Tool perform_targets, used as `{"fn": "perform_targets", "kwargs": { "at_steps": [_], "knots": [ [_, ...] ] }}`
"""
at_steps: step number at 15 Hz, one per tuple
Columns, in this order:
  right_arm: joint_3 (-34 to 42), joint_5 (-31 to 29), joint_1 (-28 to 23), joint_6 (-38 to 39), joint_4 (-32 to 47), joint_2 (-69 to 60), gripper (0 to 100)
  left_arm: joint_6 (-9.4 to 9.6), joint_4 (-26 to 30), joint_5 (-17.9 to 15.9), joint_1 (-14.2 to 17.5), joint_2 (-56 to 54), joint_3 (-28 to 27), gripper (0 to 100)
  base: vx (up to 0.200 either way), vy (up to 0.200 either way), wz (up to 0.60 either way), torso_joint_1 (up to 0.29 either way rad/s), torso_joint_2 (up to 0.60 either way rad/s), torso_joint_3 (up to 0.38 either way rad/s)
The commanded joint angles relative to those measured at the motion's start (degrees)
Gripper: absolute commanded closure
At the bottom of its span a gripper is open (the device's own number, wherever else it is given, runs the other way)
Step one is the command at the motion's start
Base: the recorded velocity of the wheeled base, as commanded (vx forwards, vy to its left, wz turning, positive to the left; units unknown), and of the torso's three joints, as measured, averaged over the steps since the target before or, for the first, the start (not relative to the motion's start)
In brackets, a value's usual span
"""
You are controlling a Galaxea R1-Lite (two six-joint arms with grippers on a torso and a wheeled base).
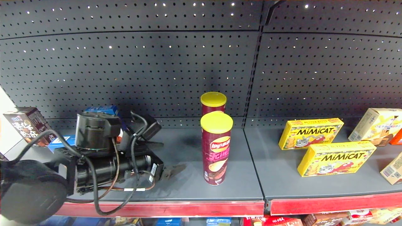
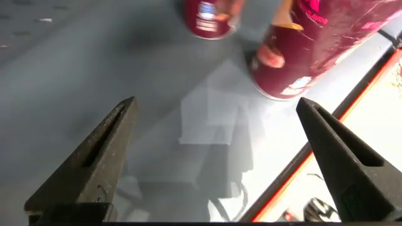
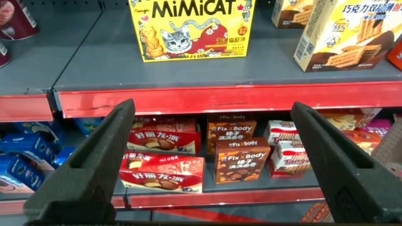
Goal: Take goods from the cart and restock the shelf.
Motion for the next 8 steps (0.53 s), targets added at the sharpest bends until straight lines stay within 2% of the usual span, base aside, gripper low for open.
{"fn": "perform_targets", "kwargs": {
  "at_steps": [1, 3, 8],
  "knots": [
    [0.00, 0.00, 0.02, -0.01, -0.01, -0.02, 0, -0.07, -0.05, -0.10, 4.09, -9.45, 3.13, 0, 0.000, 0.000, 0.00, 0.000, 0.00, 0.000],
    [0.00, 0.00, 0.02, -0.01, -0.01, -0.02, 0, -0.16, 0.04, -0.10, 6.20, -15.69, 3.57, 0, 0.000, 0.000, 0.00, 0.000, 0.00, 0.000],
    [0.00, 0.00, 0.02, -0.01, -0.01, -0.02, 0, 0.20, 1.01, -0.10, 5.93, -33.89, 11.40, 0, 0.000, 0.000, 0.00, 0.000, 0.00, 0.000]
  ]
}}
